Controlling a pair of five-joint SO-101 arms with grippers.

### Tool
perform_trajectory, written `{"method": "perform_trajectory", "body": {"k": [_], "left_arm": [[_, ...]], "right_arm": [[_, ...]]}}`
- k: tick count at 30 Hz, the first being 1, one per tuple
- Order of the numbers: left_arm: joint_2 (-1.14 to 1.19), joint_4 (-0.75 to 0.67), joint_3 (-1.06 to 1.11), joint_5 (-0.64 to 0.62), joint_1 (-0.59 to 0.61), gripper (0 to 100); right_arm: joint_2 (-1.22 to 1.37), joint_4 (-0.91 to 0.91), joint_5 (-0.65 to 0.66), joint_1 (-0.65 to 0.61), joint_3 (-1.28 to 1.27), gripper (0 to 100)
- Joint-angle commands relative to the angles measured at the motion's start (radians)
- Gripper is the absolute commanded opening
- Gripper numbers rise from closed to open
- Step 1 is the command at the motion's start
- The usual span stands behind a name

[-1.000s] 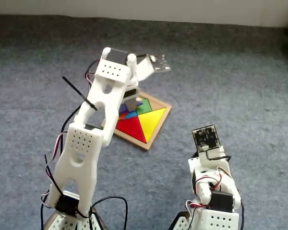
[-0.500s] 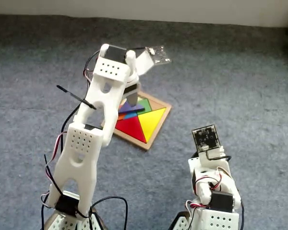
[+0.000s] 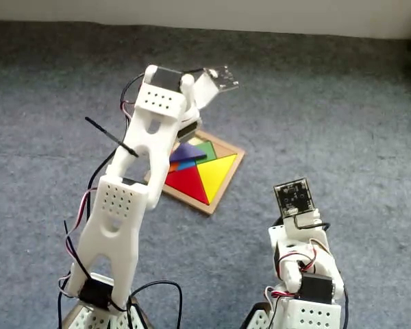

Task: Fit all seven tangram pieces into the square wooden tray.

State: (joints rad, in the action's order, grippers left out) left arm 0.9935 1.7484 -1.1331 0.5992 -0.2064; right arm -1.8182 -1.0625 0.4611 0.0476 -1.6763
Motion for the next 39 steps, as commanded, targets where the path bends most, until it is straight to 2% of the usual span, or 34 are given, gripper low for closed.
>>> {"method": "perform_trajectory", "body": {"k": [1,9,20,26,39], "left_arm": [[-0.001,0.006,0.007,-0.009,-0.036,9],[-0.041,0.012,0.013,-0.068,-0.053,9],[-0.242,0.005,0.344,-0.068,-0.133,9],[-0.208,0.000,0.351,-0.061,-0.094,9],[-0.168,-0.161,0.349,-0.061,-0.067,9]], "right_arm": [[-0.012,0.019,-0.003,0.012,-0.127,6.7],[-0.012,0.019,-0.003,0.012,-0.127,6.7],[-0.012,0.019,-0.003,0.012,-0.127,6.7],[-0.012,0.019,-0.003,0.012,-0.127,6.7],[-0.012,0.018,-0.003,0.012,-0.127,6.7]]}}
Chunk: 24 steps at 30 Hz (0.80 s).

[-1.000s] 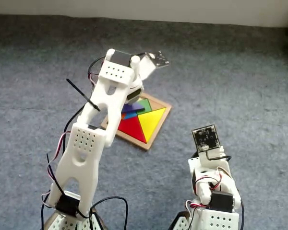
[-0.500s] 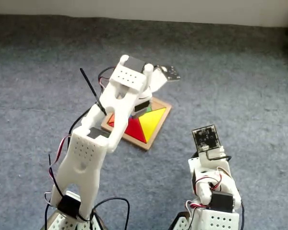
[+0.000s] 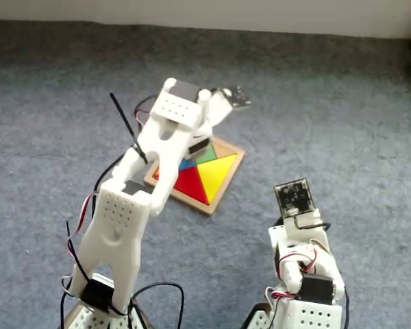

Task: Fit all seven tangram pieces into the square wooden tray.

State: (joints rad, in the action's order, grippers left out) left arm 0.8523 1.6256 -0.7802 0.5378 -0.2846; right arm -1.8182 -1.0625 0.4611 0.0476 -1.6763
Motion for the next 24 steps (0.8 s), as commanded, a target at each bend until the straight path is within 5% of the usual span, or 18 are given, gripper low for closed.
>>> {"method": "perform_trajectory", "body": {"k": [1,16,24], "left_arm": [[-0.025,-0.058,-0.004,0.000,0.012,9],[-0.028,-0.118,-0.044,0.000,-0.002,9],[-0.028,0.126,-0.220,-0.020,-0.045,9]], "right_arm": [[-0.012,0.018,-0.003,0.012,-0.127,6.7],[-0.012,0.018,-0.003,0.012,-0.127,6.7],[-0.012,0.018,-0.003,0.012,-0.127,6.7]]}}
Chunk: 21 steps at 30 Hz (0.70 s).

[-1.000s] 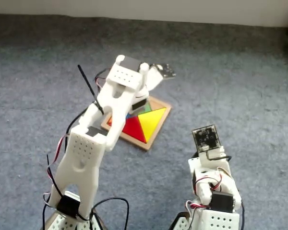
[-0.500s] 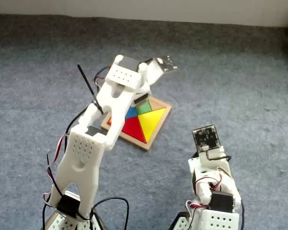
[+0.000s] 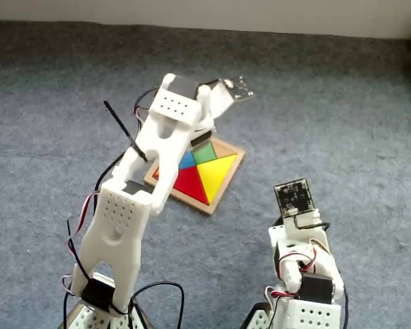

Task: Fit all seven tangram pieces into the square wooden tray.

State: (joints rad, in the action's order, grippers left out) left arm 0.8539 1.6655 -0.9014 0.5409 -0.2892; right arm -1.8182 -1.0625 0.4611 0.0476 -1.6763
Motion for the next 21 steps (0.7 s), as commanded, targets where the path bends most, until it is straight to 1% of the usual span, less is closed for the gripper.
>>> {"method": "perform_trajectory", "body": {"k": [1,3,8,14,17,21], "left_arm": [[-0.031,0.103,-0.119,-0.058,-0.047,9],[-0.033,0.103,-0.156,-0.132,-0.045,9],[-0.050,0.107,-0.206,-0.239,-0.044,9],[-0.223,0.109,-0.199,-0.345,-0.081,9],[-0.346,0.109,-0.139,-0.377,-0.119,9],[-0.530,0.107,-0.002,-0.407,-0.173,9]], "right_arm": [[-0.012,0.018,-0.003,0.012,-0.127,6.7],[-0.012,0.018,-0.003,0.012,-0.127,6.7],[-0.012,0.018,-0.003,0.012,-0.127,6.7],[-0.012,0.019,-0.003,0.012,-0.127,6.7],[-0.012,0.019,-0.003,0.012,-0.127,6.7],[-0.012,0.019,-0.003,0.012,-0.127,6.7]]}}
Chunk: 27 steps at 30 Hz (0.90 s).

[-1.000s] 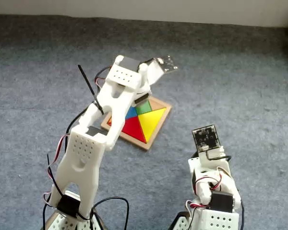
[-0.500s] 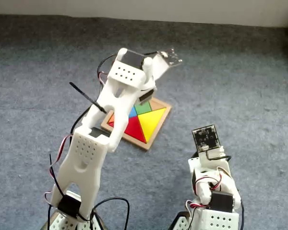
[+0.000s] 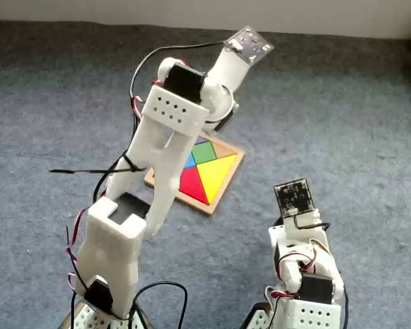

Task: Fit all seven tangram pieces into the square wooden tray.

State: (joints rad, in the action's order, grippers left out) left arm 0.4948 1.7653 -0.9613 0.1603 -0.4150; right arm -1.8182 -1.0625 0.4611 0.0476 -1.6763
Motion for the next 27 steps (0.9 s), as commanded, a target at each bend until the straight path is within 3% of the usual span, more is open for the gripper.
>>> {"method": "perform_trajectory", "body": {"k": [1,11,19,27], "left_arm": [[-0.219,0.008,0.093,-0.034,-0.054,9],[-0.601,0.002,0.463,-0.044,-0.050,3],[-0.840,-0.052,0.750,-0.061,-0.028,3],[-1.165,-0.253,1.156,-0.083,0.140,3]], "right_arm": [[-0.012,0.019,-0.003,0.012,-0.127,6.7],[-0.013,-0.058,-0.028,-0.107,-0.127,6.7],[-0.013,-0.045,-0.585,-0.183,-0.127,6.7],[-0.012,-0.031,-0.629,-0.216,-0.130,6.7]]}}
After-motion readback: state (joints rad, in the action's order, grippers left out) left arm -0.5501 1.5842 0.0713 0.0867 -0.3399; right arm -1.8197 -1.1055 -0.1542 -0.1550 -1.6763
